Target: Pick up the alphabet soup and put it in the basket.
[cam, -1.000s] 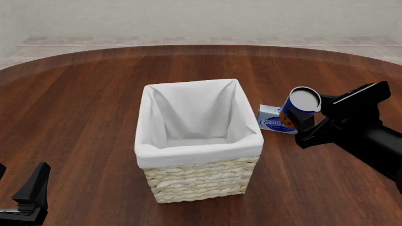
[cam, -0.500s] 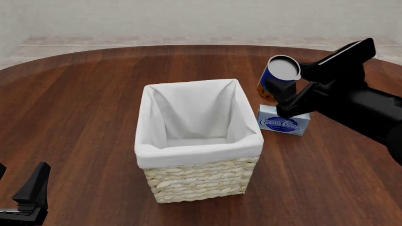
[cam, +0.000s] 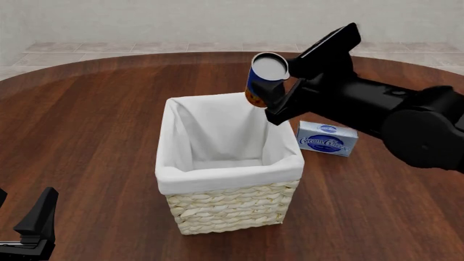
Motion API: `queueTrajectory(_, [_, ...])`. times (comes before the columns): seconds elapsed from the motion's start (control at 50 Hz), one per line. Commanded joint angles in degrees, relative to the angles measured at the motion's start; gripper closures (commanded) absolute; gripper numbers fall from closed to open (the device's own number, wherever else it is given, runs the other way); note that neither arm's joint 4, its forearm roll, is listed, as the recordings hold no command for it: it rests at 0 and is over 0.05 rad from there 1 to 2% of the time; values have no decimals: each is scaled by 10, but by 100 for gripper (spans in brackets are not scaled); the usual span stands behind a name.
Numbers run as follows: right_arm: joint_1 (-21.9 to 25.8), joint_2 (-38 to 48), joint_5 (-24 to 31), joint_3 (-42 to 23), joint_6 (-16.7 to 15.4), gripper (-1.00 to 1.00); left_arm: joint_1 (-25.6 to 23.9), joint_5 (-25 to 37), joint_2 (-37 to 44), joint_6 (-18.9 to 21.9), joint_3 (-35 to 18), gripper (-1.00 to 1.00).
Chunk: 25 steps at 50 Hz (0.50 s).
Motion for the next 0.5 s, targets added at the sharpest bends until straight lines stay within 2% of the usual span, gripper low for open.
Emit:
queueTrajectory(0.02, [43,47,7,-55,7,100,0,0,0,0,0,-100])
queueTrajectory(0.32, [77,94,25,-84,1,100,0,0,0,0,0,-100])
queueTrajectory(0.36, [80,102,26,-86,5,100,0,0,0,0,0,-100])
queueTrajectory(0.4, [85,112,32,-90,22,100,0,0,0,0,0,-100])
queueTrajectory(0.5, [86,134,27,-84,17,100,0,0,0,0,0,-100])
